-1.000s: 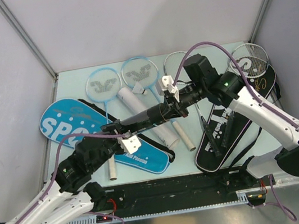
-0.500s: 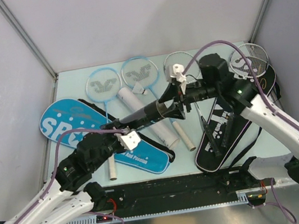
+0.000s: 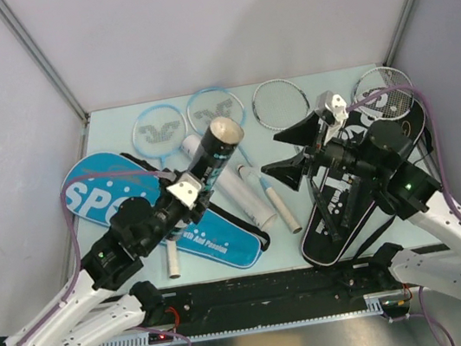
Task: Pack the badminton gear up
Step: Place the shuttlecock at the shuttle tube, then adjust the shuttle tube.
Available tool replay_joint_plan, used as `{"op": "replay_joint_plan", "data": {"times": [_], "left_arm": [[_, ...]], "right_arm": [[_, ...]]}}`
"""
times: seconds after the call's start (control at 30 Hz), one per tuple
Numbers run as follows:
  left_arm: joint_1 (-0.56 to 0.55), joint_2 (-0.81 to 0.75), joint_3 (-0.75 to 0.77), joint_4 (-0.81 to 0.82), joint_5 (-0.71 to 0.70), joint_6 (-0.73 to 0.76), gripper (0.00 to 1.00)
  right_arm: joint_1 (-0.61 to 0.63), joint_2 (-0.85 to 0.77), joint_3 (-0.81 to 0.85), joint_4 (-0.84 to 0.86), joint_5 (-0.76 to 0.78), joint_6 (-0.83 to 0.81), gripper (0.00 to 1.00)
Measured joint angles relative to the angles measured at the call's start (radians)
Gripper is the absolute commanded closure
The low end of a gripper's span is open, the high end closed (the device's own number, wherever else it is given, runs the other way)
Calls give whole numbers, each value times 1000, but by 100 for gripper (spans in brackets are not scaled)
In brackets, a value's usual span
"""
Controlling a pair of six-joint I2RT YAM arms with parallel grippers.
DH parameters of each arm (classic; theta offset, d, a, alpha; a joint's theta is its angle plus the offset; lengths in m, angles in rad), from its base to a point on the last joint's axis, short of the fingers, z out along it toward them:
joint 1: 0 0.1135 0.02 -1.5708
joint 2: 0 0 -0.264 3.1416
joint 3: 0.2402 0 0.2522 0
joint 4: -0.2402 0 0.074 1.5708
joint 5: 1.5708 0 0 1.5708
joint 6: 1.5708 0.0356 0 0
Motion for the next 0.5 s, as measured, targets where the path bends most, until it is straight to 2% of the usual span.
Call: {"op": "replay_joint_plan", "data": {"times": [0.2,0.5], "left_arm": [[0,52,40,154,36,-235,39],[0,99,77,385,110,-502,39]], "right_arm": [[35,48,-105,116,47,126,1],[189,227,-162,320,62,195,1]]}}
